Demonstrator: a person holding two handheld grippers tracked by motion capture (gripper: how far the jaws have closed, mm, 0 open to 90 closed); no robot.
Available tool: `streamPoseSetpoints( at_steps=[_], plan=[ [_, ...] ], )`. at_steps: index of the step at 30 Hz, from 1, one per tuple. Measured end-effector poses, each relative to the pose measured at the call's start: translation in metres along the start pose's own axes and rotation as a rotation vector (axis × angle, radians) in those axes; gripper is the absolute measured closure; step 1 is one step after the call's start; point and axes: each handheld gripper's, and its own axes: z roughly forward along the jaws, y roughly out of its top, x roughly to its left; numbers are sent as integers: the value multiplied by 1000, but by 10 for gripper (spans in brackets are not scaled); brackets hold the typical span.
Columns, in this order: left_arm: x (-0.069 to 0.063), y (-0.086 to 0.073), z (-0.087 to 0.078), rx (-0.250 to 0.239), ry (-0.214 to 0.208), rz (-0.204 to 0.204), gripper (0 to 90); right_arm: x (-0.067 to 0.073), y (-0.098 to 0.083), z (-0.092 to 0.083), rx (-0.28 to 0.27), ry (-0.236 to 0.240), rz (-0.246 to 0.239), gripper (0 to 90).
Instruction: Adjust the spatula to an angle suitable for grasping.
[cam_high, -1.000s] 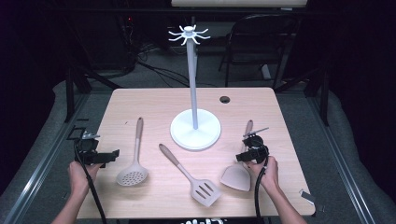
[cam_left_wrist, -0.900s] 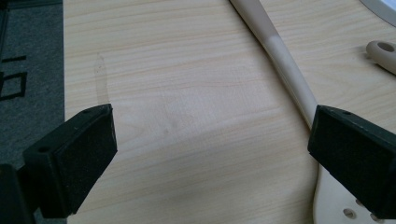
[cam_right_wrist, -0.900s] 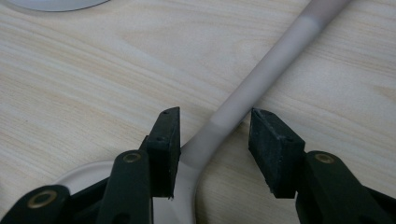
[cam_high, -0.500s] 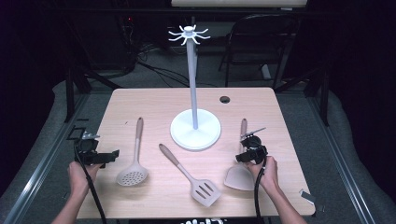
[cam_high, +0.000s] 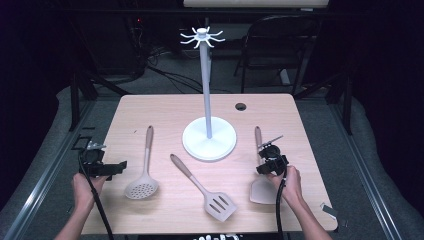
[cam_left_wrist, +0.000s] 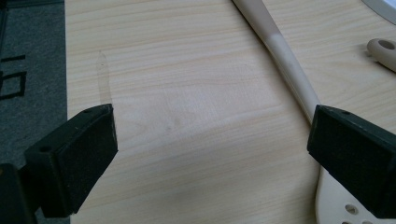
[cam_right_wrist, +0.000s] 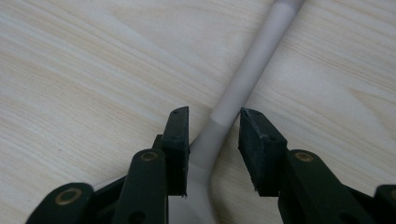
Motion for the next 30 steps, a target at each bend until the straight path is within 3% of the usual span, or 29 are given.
streamPoseSetpoints(
  at_steps=[14,16,24,30],
  plan=[
    [-1,0,-2,-6,-2,2,16,-16,-7,-7,42,-4,-2,694],
    [-1,0,-2,-8,-3,7,16,-20,-8,-10,78,10,-18,704],
    [-2,0,-3,-11,-1,7,16,-29,-16,-16,130,9,-32,727],
    [-3,1,-2,-9,-5,15,17,-33,-17,-14,113,41,5,668]
  ],
)
